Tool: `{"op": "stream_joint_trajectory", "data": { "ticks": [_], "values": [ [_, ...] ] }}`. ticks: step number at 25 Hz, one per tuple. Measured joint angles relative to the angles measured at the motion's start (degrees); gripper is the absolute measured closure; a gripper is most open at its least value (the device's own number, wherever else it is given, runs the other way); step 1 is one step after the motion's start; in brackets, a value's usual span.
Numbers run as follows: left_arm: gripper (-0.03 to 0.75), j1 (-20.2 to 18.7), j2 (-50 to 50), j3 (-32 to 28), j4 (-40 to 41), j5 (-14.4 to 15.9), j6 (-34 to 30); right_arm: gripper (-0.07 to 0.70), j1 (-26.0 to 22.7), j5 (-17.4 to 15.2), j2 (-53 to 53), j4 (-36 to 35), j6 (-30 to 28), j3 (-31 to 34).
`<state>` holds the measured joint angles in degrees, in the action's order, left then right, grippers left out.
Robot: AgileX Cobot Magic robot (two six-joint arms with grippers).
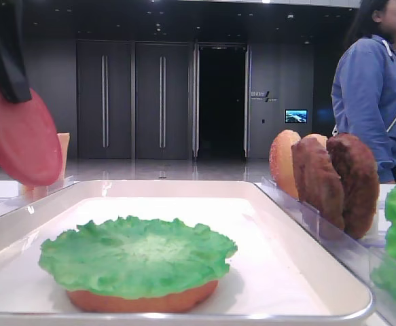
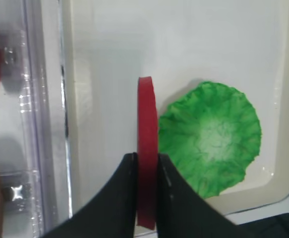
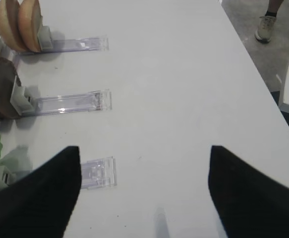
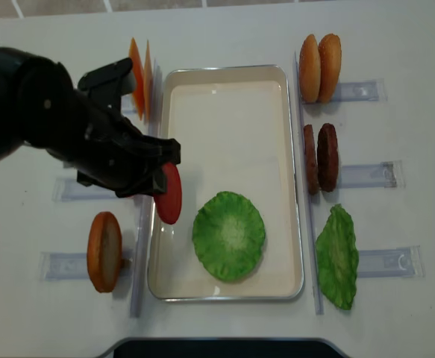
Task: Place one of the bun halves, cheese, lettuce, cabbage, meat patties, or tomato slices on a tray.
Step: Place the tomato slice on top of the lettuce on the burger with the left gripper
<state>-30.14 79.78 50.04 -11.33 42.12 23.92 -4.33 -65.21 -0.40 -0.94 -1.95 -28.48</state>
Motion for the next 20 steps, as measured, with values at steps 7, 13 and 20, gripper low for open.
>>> {"op": "stream_joint_trajectory", "data": {
  "ticks": [7,13,20],
  "values": [
    [0.654,0.0,-3.06,-4.2,-13.17,-4.2,-11.14,0.095,0.0,0.0,0.0,0.0,0.04,0.0],
    [0.654,0.0,-4.04,-7.42,-24.65,-7.15,-22.43,0.095,0.0,0.0,0.0,0.0,0.04,0.0],
    [0.654,0.0,-4.0,-9.28,-34.1,-8.86,-32.09,0.095,0.0,0.0,0.0,0.0,0.04,0.0]
  ]
}}
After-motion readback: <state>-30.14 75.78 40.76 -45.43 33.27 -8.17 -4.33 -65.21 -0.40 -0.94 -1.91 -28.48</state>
